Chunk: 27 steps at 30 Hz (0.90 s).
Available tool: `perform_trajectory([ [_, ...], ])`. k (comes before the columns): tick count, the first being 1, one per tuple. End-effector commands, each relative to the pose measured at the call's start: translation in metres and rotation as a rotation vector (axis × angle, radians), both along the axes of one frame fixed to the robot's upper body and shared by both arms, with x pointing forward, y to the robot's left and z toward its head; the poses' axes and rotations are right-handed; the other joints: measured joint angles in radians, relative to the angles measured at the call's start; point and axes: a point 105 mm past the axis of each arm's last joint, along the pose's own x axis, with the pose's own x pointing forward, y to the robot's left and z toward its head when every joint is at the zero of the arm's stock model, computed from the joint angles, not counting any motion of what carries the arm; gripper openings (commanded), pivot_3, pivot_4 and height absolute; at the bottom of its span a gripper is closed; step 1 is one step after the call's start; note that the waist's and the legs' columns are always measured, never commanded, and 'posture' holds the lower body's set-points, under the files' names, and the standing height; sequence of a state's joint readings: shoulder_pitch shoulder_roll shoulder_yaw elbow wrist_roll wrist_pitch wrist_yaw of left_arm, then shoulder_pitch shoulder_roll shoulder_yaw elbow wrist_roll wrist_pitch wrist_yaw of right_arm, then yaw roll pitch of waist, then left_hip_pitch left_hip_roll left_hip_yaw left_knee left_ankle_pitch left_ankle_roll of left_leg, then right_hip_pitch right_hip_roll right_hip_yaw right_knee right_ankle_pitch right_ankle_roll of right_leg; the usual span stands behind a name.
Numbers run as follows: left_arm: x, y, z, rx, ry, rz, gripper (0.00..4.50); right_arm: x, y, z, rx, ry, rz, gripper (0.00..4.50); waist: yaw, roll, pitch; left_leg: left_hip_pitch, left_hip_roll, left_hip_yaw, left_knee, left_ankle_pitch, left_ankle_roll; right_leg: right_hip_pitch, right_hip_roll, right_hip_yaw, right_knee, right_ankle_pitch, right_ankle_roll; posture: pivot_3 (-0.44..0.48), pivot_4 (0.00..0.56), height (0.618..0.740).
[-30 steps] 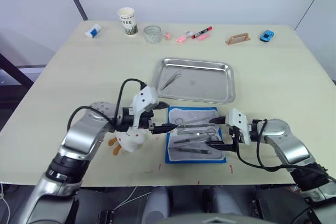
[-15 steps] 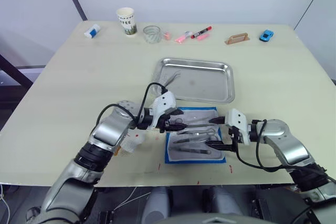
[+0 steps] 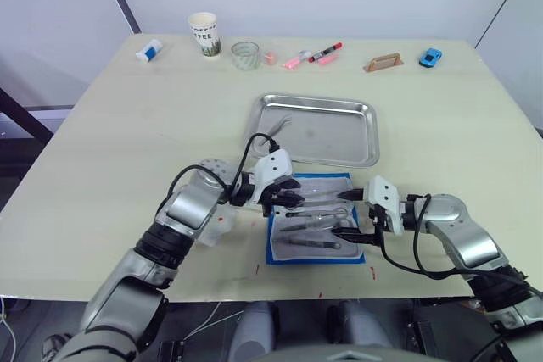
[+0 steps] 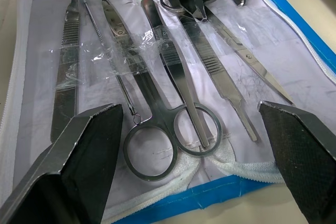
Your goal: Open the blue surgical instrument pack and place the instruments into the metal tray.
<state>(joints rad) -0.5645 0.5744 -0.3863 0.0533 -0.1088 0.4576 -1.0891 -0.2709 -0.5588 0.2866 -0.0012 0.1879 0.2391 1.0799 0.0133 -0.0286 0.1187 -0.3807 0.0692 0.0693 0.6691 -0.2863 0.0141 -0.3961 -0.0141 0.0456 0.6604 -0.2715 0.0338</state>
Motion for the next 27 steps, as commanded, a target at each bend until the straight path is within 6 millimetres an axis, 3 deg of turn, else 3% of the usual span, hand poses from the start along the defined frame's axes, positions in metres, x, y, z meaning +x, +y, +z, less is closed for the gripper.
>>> perform_trajectory([
  [1,0.001,0.001,0.003,0.026,-0.023,-0.039,1.72,-0.009,-0.009,-0.028,-0.066,0.117,-0.038,4.5,0.0,0.0,0.0,0.0,0.0,0.0,0.0,0.0,0.0,0.0,0.0,0.0,0.0,0.0,0.0,0.0,0.15,0.74],
  [19,0.011,0.01,-0.014,0.166,0.004,-0.127,1.72,-0.013,-0.007,-0.028,-0.063,0.128,-0.038,4.5,0.001,0.0,-0.001,0.0,0.0,0.0,0.0,0.0,0.0,0.0,0.0,0.0,0.0,0.0,0.0,0.0,0.15,0.74],
  [22,0.01,0.011,-0.018,0.184,0.027,-0.141,0.96,-0.013,-0.007,-0.028,-0.062,0.13,-0.039,4.5,0.001,0.0,-0.001,0.0,0.0,0.0,0.0,0.0,0.0,0.0,0.0,0.0,0.0,0.0,0.0,0.0,0.15,0.74],
  [24,0.01,0.012,-0.021,0.2,0.038,-0.147,0.03,-0.013,-0.006,-0.028,-0.061,0.132,-0.04,4.5,0.001,0.0,-0.002,0.0,0.0,0.0,0.0,0.0,0.0,0.0,0.0,0.0,0.0,0.0,0.0,0.0,0.15,0.74],
  [27,0.011,0.013,-0.022,0.206,0.045,-0.147,0.03,-0.014,-0.006,-0.028,-0.06,0.134,-0.041,4.5,0.001,0.0,-0.002,0.0,0.0,0.0,0.0,0.0,0.0,0.0,0.0,0.0,0.0,0.0,0.0,0.0,0.15,0.74],
])
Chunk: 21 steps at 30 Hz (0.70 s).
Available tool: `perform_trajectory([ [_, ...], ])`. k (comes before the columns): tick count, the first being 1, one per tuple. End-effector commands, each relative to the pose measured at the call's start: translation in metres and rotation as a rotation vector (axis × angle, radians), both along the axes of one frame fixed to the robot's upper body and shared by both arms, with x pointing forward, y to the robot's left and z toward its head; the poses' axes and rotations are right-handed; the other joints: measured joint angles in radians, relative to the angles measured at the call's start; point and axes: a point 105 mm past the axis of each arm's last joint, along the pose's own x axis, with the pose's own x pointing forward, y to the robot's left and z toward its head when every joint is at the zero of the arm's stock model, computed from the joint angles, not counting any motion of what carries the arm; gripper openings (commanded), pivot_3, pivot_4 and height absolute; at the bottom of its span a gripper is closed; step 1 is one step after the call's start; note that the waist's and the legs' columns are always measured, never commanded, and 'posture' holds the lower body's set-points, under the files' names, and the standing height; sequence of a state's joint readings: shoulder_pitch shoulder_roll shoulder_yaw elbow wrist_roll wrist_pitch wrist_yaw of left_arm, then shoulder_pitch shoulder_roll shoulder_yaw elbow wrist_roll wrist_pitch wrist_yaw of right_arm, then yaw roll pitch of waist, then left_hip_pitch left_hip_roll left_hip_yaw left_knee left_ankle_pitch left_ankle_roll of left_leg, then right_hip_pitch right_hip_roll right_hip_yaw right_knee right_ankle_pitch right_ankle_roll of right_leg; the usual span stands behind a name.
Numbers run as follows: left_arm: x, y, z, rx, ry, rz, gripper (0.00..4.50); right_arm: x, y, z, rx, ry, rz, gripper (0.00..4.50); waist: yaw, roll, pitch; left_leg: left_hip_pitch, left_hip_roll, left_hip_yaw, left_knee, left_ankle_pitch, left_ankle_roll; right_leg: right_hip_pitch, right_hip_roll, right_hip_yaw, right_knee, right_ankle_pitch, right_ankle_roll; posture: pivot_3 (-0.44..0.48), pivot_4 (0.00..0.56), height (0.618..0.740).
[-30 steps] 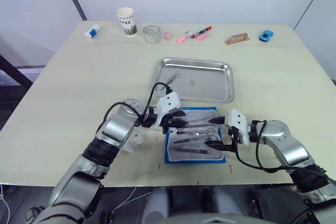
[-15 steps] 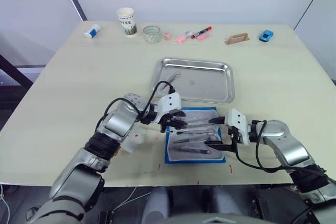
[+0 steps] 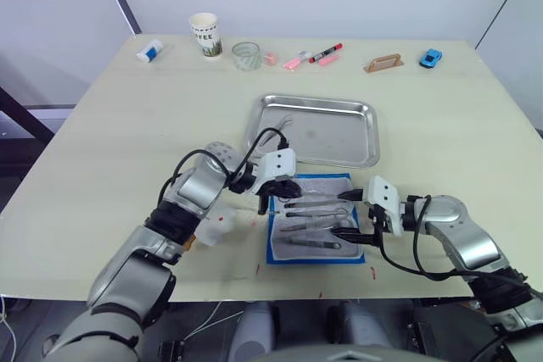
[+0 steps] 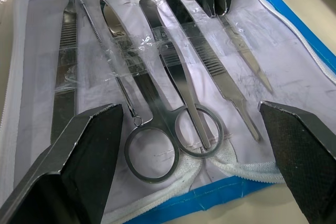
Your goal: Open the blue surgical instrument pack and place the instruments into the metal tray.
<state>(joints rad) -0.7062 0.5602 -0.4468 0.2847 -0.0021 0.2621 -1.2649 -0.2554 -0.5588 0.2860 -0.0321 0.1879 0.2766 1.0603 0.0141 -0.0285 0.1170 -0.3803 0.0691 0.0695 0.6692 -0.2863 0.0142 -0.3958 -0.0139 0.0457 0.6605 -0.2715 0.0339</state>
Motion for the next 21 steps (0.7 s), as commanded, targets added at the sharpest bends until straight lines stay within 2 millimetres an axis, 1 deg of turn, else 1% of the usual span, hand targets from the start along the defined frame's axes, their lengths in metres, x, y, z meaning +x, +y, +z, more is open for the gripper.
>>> perform_trajectory([
  [1,-0.002,0.01,-0.02,0.079,0.053,0.025,0.03,-0.012,-0.007,-0.027,-0.056,0.12,-0.021,4.5,0.0,0.0,0.0,0.0,0.0,0.0,0.0,0.0,0.0,0.0,0.0,0.0,0.0,0.0,0.0,0.0,0.15,0.74],
  [5,-0.001,0.011,-0.018,0.08,0.052,0.024,0.03,-0.012,-0.007,-0.027,-0.055,0.121,-0.022,4.5,0.0,0.0,0.0,0.0,0.0,0.0,0.0,0.0,0.0,0.0,0.0,0.0,0.0,0.0,0.0,0.0,0.15,0.74],
  [12,-0.003,0.013,-0.002,0.069,0.064,0.023,0.03,-0.011,-0.006,-0.028,-0.06,0.125,-0.019,4.5,-0.002,0.0,0.0,0.0,0.0,0.0,0.0,0.0,0.0,0.0,0.0,0.0,0.0,0.0,0.0,0.0,0.15,0.74],
  [21,-0.008,0.014,0.013,0.079,0.099,0.018,0.03,-0.01,-0.006,-0.03,-0.074,0.131,-0.01,4.5,-0.01,0.0,0.0,0.0,0.001,0.0,0.0,0.0,0.0,0.0,0.002,0.001,0.0,0.0,0.0,0.0,0.15,0.74],
])
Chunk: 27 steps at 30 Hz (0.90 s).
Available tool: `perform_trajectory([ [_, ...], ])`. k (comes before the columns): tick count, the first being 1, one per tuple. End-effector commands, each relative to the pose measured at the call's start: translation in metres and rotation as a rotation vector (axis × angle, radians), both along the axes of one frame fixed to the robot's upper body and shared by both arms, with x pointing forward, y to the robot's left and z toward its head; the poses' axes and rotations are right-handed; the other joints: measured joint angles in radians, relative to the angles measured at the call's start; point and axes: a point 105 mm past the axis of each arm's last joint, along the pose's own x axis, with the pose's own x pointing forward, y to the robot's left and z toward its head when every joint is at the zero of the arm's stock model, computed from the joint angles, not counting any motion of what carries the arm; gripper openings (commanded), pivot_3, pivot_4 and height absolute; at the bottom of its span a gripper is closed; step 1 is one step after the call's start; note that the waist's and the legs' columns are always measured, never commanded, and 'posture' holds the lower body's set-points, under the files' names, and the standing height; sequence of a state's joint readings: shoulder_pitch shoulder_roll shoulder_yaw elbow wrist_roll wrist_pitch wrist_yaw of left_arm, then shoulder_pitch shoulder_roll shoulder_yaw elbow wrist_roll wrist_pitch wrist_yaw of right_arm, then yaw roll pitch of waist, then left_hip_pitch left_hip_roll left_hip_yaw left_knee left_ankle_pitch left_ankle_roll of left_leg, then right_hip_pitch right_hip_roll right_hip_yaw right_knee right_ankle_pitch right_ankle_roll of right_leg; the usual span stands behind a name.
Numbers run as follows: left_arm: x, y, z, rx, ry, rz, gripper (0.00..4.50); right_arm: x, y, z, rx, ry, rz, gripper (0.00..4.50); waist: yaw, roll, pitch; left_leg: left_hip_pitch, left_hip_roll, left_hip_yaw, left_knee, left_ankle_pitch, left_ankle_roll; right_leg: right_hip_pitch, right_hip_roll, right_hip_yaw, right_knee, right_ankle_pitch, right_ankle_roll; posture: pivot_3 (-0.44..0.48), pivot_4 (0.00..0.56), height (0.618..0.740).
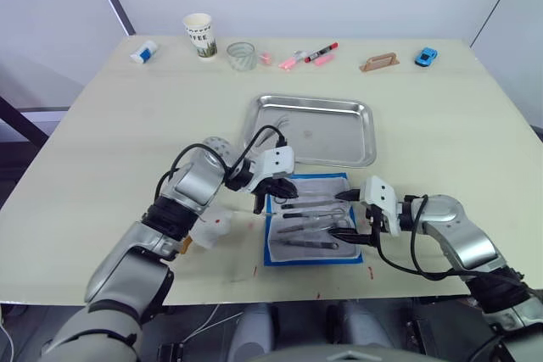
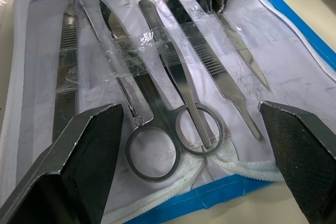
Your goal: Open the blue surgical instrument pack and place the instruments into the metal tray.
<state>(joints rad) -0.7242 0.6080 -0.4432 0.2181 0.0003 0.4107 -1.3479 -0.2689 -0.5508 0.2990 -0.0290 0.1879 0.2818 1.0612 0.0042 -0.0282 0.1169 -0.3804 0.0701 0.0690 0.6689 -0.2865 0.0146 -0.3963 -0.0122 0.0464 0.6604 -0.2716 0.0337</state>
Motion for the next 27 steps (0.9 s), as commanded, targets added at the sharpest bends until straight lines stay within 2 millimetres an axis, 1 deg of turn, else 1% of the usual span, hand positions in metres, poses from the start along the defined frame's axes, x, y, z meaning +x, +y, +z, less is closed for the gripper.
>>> perform_trajectory([
  [1,-0.003,0.002,0.006,0.026,0.016,-0.01,0.03,-0.01,-0.01,-0.031,-0.079,0.13,-0.022,4.5,0.0,0.0,0.0,0.0,0.0,0.0,0.0,0.0,0.0,0.0,0.0,0.0,0.0,0.0,0.0,0.0,0.15,0.74],
  [8,-0.005,0.005,0.015,0.035,0.023,-0.003,0.03,-0.011,-0.01,-0.033,-0.089,0.136,-0.014,4.5,0.0,0.0,0.0,0.0,0.0,0.0,0.0,0.0,0.0,0.0,0.0,0.0,0.0,0.0,0.0,0.0,0.15,0.74],
  [18,-0.004,0.011,0.021,0.051,0.021,0.005,0.03,-0.012,-0.008,-0.034,-0.097,0.138,-0.005,4.5,0.0,0.0,0.0,0.0,0.0,0.0,0.0,0.0,0.0,0.0,0.0,0.0,0.0,0.0,0.0,0.0,0.15,0.74],
  [22,-0.006,0.02,0.022,0.061,0.02,0.017,0.03,-0.012,-0.008,-0.034,-0.096,0.139,-0.005,4.5,-0.001,0.0,0.0,0.0,0.0,0.0,0.0,0.0,0.0,0.0,0.0,0.0,0.0,0.0,0.0,0.0,0.15,0.74],
  [27,-0.008,0.039,0.022,0.086,0.022,0.053,0.03,-0.011,-0.008,-0.034,-0.096,0.138,-0.006,4.5,-0.003,0.0,0.0,0.0,0.0,0.0,0.0,0.0,0.0,0.0,0.0,0.0,0.0,0.0,0.0,0.0,0.15,0.74],
])
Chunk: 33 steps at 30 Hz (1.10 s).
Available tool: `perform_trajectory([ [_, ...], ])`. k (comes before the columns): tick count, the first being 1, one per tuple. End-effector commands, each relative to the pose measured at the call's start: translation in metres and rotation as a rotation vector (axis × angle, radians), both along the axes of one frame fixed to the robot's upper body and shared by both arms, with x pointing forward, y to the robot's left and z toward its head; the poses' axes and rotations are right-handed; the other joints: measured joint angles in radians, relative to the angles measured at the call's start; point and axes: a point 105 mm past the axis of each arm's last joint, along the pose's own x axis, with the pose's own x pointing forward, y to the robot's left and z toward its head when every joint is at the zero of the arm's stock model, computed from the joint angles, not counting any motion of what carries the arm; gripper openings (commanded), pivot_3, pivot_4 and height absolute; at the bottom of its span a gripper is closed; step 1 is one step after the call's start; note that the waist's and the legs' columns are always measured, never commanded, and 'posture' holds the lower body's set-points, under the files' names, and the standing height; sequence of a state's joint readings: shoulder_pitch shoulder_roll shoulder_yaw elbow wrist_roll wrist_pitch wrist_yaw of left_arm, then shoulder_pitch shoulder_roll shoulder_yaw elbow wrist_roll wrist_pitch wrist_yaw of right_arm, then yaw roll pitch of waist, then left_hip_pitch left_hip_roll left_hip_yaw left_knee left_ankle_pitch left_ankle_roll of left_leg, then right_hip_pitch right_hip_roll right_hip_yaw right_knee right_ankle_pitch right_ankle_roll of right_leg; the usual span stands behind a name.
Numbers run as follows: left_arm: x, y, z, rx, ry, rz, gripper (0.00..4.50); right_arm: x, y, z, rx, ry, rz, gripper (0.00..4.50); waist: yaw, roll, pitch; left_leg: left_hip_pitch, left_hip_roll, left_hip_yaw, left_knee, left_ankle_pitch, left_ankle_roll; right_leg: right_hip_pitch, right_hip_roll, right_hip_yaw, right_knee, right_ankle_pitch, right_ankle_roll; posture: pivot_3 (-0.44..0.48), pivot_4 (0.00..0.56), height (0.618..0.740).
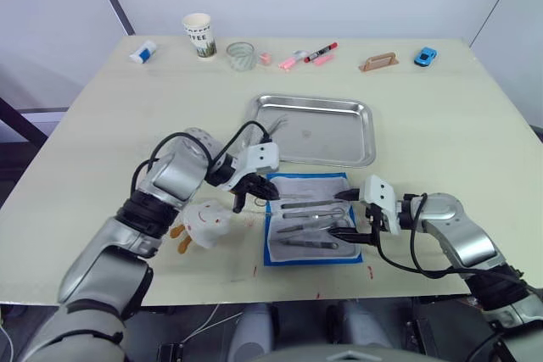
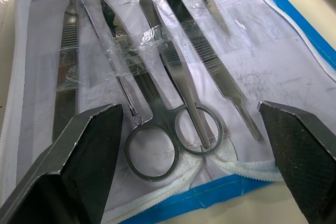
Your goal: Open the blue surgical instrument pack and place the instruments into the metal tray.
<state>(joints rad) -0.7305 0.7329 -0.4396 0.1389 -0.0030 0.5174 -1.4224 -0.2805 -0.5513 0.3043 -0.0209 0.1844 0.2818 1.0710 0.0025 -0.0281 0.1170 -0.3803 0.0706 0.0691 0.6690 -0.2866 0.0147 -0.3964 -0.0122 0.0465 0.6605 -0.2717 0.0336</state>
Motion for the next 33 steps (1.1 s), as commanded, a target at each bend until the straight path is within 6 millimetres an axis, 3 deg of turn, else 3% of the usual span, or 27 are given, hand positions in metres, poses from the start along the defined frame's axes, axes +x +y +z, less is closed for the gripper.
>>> perform_trajectory([
  [1,-0.003,0.012,0.009,0.0,-0.021,0.008,0.03,-0.012,-0.009,-0.035,-0.09,0.137,-0.016,4.5,-0.001,0.0,0.0,0.0,0.0,0.0,0.0,0.0,0.0,0.0,0.0,0.0,0.0,0.0,0.0,0.0,0.15,0.74],
  [8,-0.014,0.038,0.024,-0.034,-0.028,0.076,0.03,-0.009,-0.01,-0.035,-0.096,0.137,-0.003,4.5,-0.005,0.0,0.0,0.0,0.001,0.0,0.0,0.0,0.0,0.0,0.0,0.0,0.0,0.0,0.0,0.0,0.15,0.74],
  [19,-0.007,0.021,0.071,-0.379,-0.087,0.351,0.03,-0.006,-0.01,-0.034,-0.099,0.137,0.015,4.5,-0.009,-0.001,0.0,0.0,0.001,0.0,0.0,0.0,0.0,0.0,0.0,-0.001,0.001,0.0,0.0,0.0,0.15,0.74],
  [25,0.016,0.009,0.087,-0.497,-0.152,0.571,0.03,-0.003,-0.01,-0.032,-0.101,0.133,0.026,4.5,-0.009,-0.002,0.0,0.0,0.001,-0.001,0.0,0.0,0.0,0.0,0.0,-0.001,0.001,0.0,0.0,0.0,0.15,0.74],
  [33,0.053,-0.002,0.085,-0.427,-0.257,0.896,0.03,-0.003,-0.01,-0.031,-0.104,0.13,0.032,4.5,-0.01,-0.003,-0.001,0.0,0.001,-0.001,0.0,0.0,0.0,0.001,0.0,-0.001,0.001,0.0,0.0,0.0,0.15,0.74],
])
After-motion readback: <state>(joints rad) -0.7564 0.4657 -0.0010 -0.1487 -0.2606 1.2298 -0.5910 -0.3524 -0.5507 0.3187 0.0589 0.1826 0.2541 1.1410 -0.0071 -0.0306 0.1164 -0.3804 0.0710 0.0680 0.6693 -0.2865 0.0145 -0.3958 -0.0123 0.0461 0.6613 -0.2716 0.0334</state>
